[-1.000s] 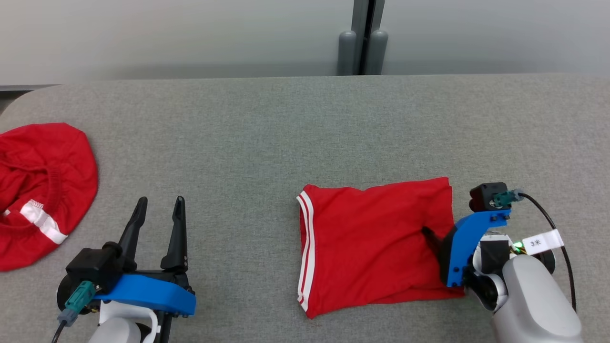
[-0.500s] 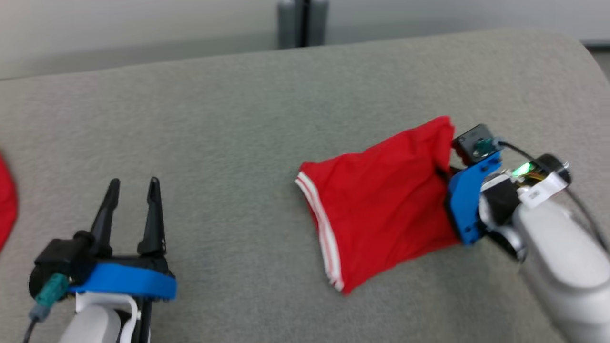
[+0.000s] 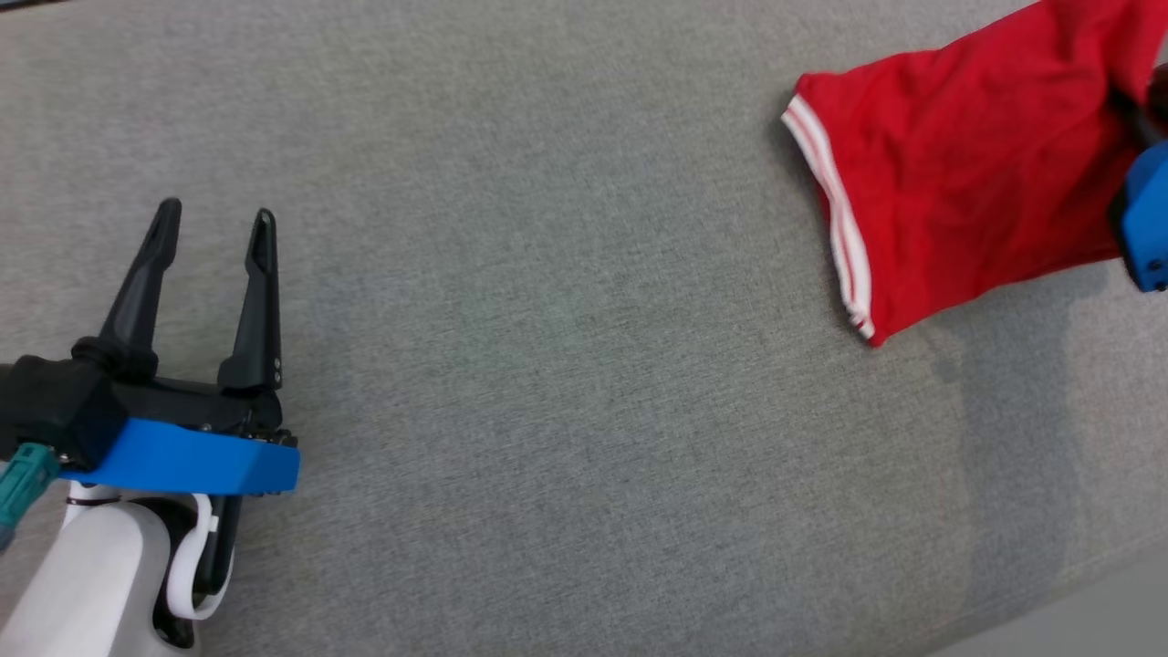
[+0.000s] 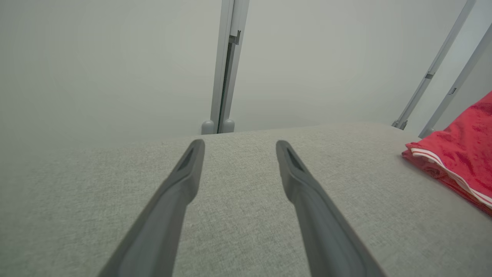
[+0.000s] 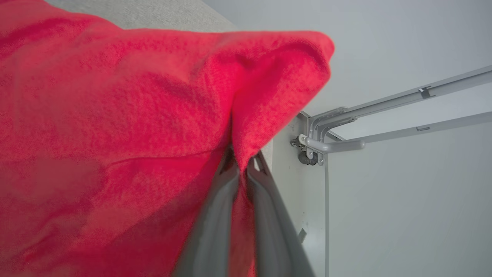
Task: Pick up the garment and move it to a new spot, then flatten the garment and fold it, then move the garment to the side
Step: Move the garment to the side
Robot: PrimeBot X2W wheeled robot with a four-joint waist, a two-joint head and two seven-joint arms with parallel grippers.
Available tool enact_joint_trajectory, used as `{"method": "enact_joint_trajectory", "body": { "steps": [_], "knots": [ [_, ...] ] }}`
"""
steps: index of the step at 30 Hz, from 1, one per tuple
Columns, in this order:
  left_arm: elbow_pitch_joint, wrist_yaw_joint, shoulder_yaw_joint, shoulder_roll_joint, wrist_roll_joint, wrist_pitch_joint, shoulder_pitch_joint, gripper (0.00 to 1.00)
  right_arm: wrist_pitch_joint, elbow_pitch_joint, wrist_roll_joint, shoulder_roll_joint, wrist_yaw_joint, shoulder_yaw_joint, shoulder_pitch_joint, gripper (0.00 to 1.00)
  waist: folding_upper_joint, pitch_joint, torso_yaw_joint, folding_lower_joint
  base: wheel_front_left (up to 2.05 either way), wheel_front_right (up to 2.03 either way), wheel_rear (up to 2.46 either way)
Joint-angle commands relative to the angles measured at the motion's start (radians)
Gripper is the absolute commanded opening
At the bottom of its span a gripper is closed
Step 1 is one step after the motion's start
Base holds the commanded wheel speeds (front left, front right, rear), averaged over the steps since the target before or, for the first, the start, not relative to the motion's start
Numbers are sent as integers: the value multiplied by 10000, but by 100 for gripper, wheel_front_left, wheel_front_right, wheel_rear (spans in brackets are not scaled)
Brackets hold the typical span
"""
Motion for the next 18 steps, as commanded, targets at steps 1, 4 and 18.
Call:
{"method": "enact_joint_trajectory", "body": {
  "steps": [1,4,18],
  "knots": [
    [-215,69,41,184,98,160,-224,100,-284,183,-190,-141,-3,-174,-325,0,0,289,-115,-2,0,0,0],
    [-440,103,77,341,137,338,-251,100,-797,551,-488,-287,-4,-376,-592,0,0,608,-303,-2,0,0,0],
    [-460,116,-41,355,45,348,-215,100,-2330,2154,-1299,23,-3,-639,-1127,100,0,581,-159,-2,0,0,0]
  ]
}}
